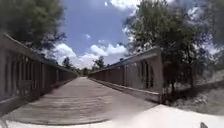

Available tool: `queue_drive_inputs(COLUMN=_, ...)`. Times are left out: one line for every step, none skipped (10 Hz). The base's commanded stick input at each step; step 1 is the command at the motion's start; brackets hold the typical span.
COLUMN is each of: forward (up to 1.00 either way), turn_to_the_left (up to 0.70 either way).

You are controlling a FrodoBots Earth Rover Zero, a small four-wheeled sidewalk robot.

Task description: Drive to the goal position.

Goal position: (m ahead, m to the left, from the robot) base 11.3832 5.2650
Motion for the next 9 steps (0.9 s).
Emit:
queue_drive_inputs(forward=0.45, turn_to_the_left=0.27)
queue_drive_inputs(forward=0.45, turn_to_the_left=0.27)
queue_drive_inputs(forward=0.45, turn_to_the_left=0.27)
queue_drive_inputs(forward=0.45, turn_to_the_left=0.27)
queue_drive_inputs(forward=0.45, turn_to_the_left=0.27)
queue_drive_inputs(forward=0.45, turn_to_the_left=0.27)
queue_drive_inputs(forward=0.45, turn_to_the_left=0.27)
queue_drive_inputs(forward=0.45, turn_to_the_left=0.27)
queue_drive_inputs(forward=0.45, turn_to_the_left=0.27)
